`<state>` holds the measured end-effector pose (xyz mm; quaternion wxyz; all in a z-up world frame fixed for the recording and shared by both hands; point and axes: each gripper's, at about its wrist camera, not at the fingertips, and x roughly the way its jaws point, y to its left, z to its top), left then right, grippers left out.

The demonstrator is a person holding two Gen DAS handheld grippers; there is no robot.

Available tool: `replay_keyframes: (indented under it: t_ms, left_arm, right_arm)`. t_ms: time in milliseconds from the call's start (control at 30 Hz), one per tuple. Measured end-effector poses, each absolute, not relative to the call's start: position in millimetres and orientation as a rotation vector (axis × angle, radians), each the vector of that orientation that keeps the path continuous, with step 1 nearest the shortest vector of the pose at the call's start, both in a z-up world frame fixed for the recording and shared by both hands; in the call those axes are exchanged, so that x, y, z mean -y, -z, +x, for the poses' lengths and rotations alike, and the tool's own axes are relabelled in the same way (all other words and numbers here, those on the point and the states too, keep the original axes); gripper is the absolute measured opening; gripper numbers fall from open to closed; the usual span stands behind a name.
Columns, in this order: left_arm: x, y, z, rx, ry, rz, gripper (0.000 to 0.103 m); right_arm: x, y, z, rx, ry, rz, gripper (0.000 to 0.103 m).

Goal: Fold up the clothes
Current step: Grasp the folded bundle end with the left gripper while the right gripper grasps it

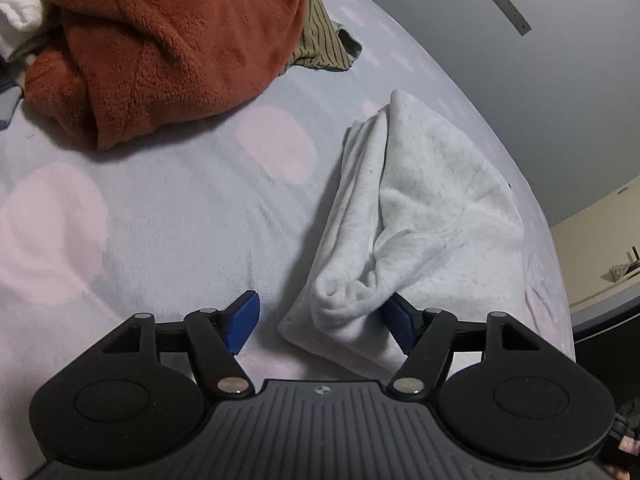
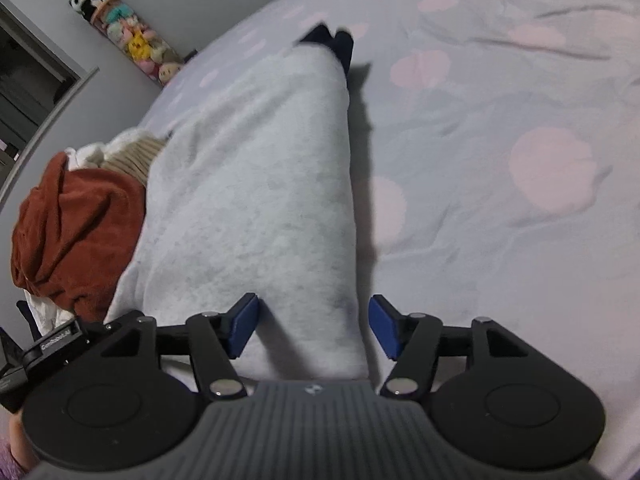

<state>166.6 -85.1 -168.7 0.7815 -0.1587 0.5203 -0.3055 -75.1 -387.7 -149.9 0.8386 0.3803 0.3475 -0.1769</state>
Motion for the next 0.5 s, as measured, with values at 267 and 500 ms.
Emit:
replay_keyframes:
  t_ms: [267,500]
  left_arm:
    - [95.0,167.2,160.4,-1.101,0.682,-0.304,0.046]
    - [104.5,149.9,151.4,-1.081,0.712,-0.236,0.024]
  right_arm:
    - [384.0,161.3,-62.8,-0.781,0.373,0.818,0.052]
    - [376.7,142.9,-67.4,-0.746,0.379,0.807,0.025]
